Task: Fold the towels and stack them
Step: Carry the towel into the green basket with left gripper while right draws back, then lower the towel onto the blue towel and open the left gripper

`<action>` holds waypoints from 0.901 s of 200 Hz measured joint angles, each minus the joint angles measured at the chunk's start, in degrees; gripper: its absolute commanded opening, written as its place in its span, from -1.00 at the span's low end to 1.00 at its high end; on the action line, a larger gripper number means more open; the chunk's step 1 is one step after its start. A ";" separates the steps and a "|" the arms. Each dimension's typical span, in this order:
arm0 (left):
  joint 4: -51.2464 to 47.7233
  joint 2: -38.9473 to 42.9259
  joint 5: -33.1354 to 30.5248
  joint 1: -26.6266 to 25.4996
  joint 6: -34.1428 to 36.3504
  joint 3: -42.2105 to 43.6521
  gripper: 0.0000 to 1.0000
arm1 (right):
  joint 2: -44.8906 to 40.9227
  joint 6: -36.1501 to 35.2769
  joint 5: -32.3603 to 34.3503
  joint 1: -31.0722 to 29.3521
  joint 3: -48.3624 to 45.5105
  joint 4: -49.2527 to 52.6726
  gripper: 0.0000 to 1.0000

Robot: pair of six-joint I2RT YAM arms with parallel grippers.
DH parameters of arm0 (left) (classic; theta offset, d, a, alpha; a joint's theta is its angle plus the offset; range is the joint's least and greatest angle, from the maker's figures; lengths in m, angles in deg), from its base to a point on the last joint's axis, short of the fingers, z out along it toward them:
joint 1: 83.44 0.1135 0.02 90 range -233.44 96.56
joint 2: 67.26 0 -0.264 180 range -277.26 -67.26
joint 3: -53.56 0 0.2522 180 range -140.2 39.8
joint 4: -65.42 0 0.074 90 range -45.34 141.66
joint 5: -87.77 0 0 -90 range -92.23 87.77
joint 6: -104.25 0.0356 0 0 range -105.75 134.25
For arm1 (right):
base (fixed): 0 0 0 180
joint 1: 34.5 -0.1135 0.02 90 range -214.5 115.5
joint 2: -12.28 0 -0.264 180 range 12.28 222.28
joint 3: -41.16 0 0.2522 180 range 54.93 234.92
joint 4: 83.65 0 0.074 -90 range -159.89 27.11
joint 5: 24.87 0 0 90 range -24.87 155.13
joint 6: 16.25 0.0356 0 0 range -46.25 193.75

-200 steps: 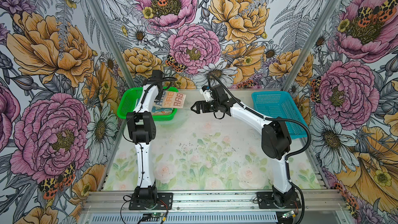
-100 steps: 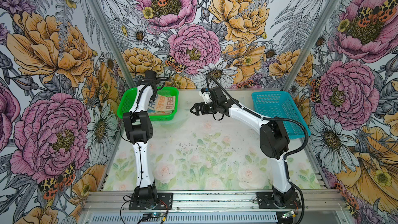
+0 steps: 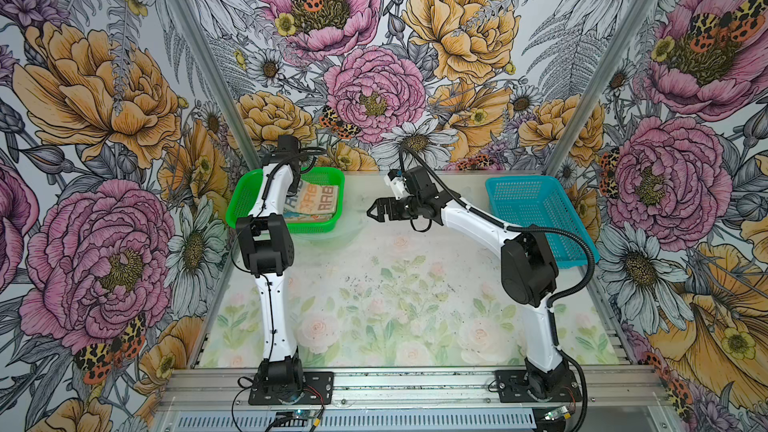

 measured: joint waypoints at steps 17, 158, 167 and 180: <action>0.00 0.00 0.00 0.26 0.00 0.00 -1.00 | 0.28 0.02 -0.02 0.00 0.81 0.07 0.99; 0.44 -4.52 -2.25 1.27 -1.51 0.02 -0.92 | 1.81 0.44 -0.85 0.00 1.95 0.09 0.99; 0.44 -4.70 -2.71 1.29 -1.73 0.02 -0.76 | 1.84 0.46 -0.87 0.00 1.95 0.11 0.99; 0.44 -4.72 -3.08 1.31 -2.12 0.02 -0.86 | 1.84 0.63 -0.90 0.00 1.97 0.09 0.99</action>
